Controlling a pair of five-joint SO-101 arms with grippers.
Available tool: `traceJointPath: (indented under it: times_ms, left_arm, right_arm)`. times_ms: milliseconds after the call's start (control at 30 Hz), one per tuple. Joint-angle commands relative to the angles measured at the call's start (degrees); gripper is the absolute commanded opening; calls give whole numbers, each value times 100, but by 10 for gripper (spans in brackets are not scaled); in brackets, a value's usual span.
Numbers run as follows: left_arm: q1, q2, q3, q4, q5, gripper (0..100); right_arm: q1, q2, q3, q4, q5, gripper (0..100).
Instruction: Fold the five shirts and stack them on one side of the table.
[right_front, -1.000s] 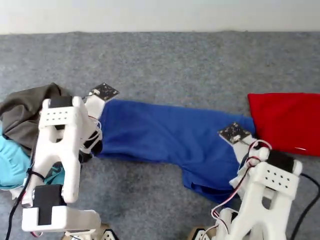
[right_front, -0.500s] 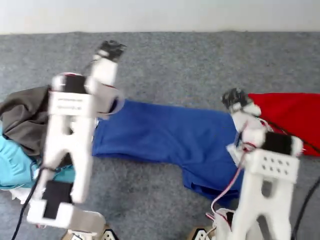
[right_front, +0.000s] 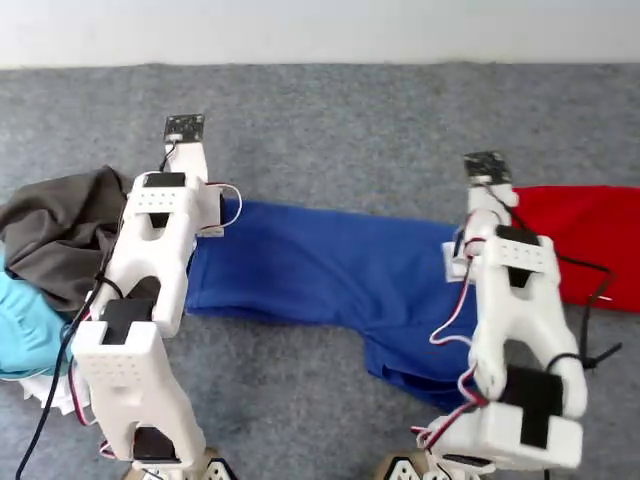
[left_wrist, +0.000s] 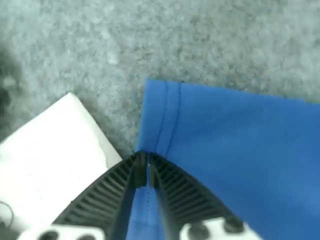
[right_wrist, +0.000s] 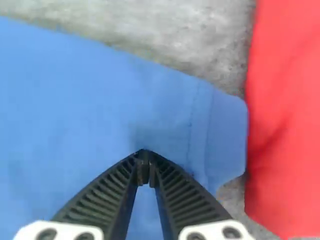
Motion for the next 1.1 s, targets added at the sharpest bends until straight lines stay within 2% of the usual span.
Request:
traceJointPath:
  times_ms: [0,167,300,400,567,633,733,800,933,1067]
  left_arm:
    - [18,-26,-215,-26,-563,13]
    - [-70,-97,-242,105,-923,13]
    - [141,-844,-716,1327,-1345,13]
    - [413,-1855,-760,1723,-1371,13]
    - [949,-2620,418,2084,-1345,13]
    - [1213,-2646,1332,1987,-1345,13]
    - [1178,-2541,2703,888,-1099,13]
    - [1046,-2356,3187,404,-1029,13]
    - [703,-1873,3099,563,-1011,13]
    - [378,-1547,2712,747,-1029,13]
  right_arm:
    - [189,163,-246,-365,-26,8]
    - [31,-57,-246,-347,-18,8]
    - [48,-769,-422,330,-18,8]
    - [66,-1376,-791,1270,-62,8]
    - [-163,-1578,-765,1464,-62,8]
    - [-268,-1323,-712,1297,-53,9]
    - [-207,-796,-695,769,-53,9]
    - [-4,-382,-712,356,-62,9]
    - [180,549,-712,-251,-35,9]
    - [207,1297,-844,-382,-26,9]
